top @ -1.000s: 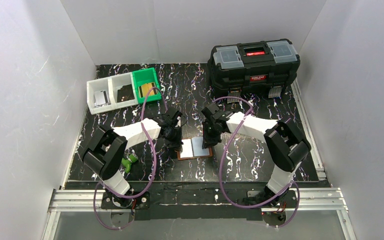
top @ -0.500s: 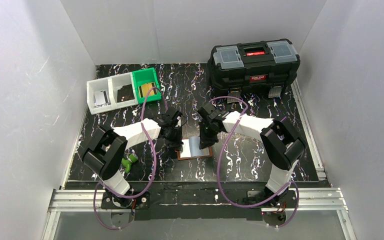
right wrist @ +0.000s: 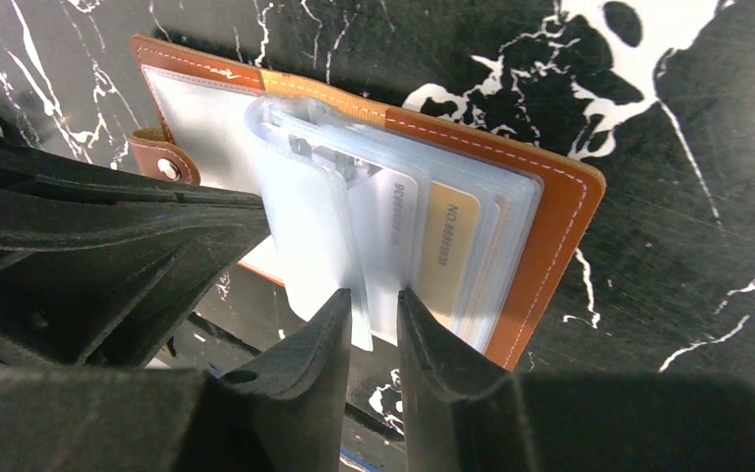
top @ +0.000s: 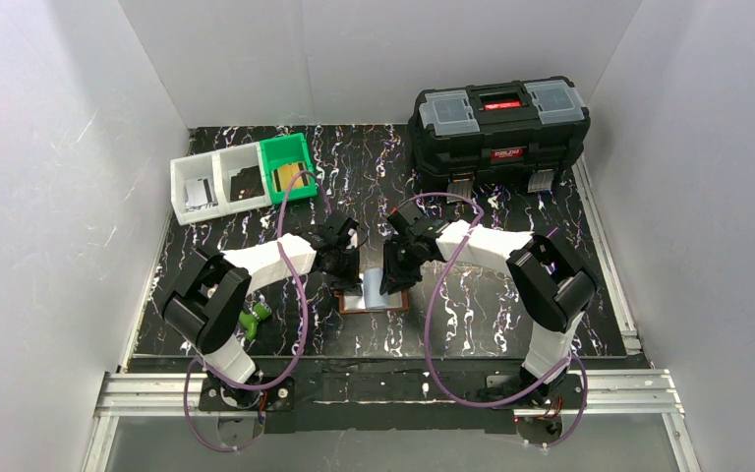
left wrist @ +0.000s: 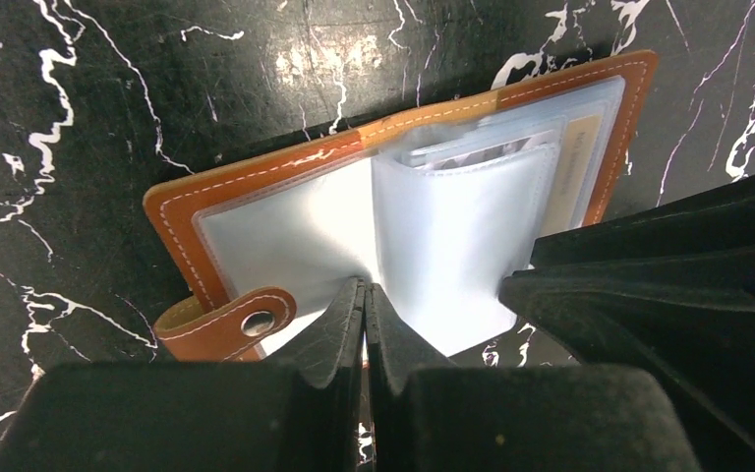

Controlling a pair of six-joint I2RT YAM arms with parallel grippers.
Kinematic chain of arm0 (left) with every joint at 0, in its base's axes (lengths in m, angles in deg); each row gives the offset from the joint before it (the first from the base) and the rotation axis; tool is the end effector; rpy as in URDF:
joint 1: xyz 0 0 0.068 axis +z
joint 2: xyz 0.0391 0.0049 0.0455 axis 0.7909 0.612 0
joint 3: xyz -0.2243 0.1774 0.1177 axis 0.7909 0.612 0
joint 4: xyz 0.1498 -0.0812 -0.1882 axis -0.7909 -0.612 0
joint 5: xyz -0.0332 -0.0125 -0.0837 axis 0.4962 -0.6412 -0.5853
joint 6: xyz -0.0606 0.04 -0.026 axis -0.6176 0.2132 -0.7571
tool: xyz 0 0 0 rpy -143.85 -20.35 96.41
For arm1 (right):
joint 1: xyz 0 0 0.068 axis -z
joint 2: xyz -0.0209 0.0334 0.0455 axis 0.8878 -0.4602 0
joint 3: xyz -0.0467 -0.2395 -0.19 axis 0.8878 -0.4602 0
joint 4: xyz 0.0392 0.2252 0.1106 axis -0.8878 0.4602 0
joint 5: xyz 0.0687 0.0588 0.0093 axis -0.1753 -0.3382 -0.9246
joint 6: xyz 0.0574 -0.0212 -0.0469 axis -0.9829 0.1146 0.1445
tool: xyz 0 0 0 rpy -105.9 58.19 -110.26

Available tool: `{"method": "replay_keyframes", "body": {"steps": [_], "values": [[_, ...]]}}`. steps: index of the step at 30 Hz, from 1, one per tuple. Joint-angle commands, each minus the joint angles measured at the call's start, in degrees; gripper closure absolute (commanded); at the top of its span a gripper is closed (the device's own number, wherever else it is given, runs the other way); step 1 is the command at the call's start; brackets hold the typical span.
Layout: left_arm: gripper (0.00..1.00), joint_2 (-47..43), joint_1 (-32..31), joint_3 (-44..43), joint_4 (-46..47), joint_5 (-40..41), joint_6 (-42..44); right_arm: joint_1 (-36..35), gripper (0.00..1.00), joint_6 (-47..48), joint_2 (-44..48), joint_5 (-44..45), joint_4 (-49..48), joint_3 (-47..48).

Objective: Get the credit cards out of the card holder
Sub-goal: Remove the credit card from the card holder.

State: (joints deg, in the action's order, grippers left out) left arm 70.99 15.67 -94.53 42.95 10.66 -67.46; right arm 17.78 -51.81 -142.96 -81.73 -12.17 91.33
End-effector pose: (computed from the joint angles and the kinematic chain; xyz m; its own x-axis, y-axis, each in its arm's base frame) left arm 0.2577 -0.2060 0.1848 -0.9465 -0.0173 -0.3221 0.1280 0.8964 -0.4243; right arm 0.2579 0.2788 0.1826 -0.9763 -0.0573 -0.2089 -0.1523 0.8674 0.4737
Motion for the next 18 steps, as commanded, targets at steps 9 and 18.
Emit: {"method": "replay_keyframes", "body": {"steps": [9, 18], "values": [[1.00, -7.0, -0.2, -0.5, -5.0, 0.3, 0.9, -0.1, 0.60, -1.2, -2.2, -1.8, -3.6, -2.0], [1.00, -11.2, -0.2, -1.7, -8.3, 0.8, 0.8, 0.2, 0.44, -1.5, -2.3, -2.4, -3.8, -2.0]]}}
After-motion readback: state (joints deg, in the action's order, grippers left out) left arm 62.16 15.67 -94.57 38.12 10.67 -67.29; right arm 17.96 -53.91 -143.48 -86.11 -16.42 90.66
